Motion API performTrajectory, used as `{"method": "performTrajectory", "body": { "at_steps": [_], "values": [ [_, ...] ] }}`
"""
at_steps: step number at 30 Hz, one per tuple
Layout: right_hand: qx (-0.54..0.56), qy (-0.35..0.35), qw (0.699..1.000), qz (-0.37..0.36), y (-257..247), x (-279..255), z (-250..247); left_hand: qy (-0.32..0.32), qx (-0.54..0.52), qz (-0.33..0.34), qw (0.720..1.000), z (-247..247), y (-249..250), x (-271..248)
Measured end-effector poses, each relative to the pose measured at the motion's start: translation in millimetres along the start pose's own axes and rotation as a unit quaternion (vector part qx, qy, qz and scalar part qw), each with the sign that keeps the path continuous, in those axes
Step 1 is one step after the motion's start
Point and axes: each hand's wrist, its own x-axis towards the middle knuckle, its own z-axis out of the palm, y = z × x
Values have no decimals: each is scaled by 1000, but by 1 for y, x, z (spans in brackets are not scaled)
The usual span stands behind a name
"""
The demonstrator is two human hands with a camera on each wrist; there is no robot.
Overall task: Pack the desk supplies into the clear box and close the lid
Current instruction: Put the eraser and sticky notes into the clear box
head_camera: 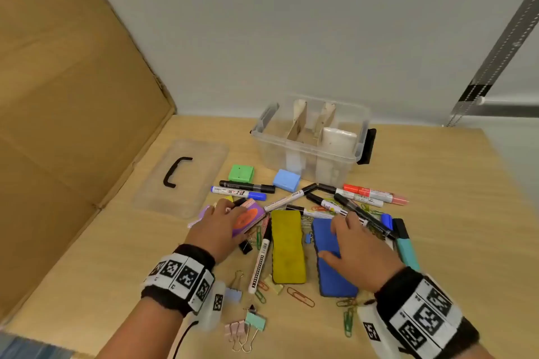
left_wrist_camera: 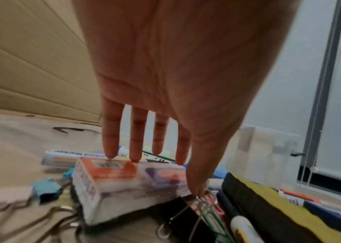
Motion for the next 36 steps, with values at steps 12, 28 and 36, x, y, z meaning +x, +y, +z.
{"method": "performTrajectory", "body": {
  "at_steps": [12,28,36],
  "values": [
    [-68,-51,991,100,-21,6,17,-63,139,62,986,-10,-3,22],
    [622,95,769,113,-8,-11,-18,-102,-124,153,975,-40,-41,35],
    [755,102,645,63,-28,7,-14,-121,-455,68,880,-62,-68,40]
  ]
}}
